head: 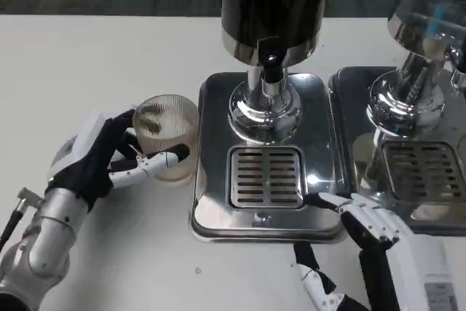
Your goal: Grasp the cup under the faucet to collect the drink, then remove the cup.
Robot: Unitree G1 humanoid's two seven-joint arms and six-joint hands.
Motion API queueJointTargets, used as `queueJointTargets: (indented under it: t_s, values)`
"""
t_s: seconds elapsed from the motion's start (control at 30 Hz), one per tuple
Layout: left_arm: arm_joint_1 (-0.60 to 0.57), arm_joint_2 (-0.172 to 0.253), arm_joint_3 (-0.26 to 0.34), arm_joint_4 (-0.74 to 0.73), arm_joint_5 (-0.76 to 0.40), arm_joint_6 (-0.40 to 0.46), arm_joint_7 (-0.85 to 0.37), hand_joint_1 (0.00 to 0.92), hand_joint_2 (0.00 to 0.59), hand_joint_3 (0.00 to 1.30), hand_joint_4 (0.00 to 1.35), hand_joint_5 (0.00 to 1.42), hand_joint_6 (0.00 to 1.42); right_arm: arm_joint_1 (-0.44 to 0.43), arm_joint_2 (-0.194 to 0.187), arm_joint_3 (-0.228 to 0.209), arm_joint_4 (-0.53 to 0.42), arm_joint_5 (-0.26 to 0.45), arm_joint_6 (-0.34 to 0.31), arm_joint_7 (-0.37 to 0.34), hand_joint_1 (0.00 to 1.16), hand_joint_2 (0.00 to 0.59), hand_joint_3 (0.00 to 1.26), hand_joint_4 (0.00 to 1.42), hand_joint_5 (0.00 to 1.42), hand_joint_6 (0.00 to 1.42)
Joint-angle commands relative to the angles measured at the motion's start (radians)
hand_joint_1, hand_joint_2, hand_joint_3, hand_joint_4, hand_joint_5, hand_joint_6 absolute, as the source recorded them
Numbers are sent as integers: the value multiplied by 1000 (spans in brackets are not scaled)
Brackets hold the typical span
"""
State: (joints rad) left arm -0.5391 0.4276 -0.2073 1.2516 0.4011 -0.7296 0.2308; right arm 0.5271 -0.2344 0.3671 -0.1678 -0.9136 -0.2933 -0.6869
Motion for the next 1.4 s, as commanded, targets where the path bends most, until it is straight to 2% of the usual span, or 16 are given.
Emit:
queueJointTargets:
  t_s: [0.03, 0.43, 0.77, 1.07, 1.4]
  values:
    - [34, 3, -2, 2, 8, -36, 28, 421, 170, 335, 417, 622, 693, 8, 0, 2, -18, 8, -11, 7, 457, 411, 406, 381, 304, 342]
    - [74, 36, 25, -23, -8, -135, 87, 371, 177, 355, 441, 655, 740, 12, 2, 10, -9, 16, -18, 3, 459, 411, 398, 381, 304, 342]
    - [99, 62, 88, -60, -31, -218, 75, 379, 195, 379, 461, 685, 778, 5, -1, 9, 4, 28, -30, 6, 459, 411, 397, 381, 304, 346]
    - [87, 57, 106, -94, -34, -264, 58, 401, 198, 436, 507, 749, 860, -14, 5, 16, 26, 34, -33, 0, 460, 411, 397, 381, 304, 347]
    - [23, -4, 70, -96, -2, -254, 27, 414, 195, 443, 517, 771, 889, -10, 16, 20, 36, 28, -31, -19, 460, 411, 397, 381, 310, 348]
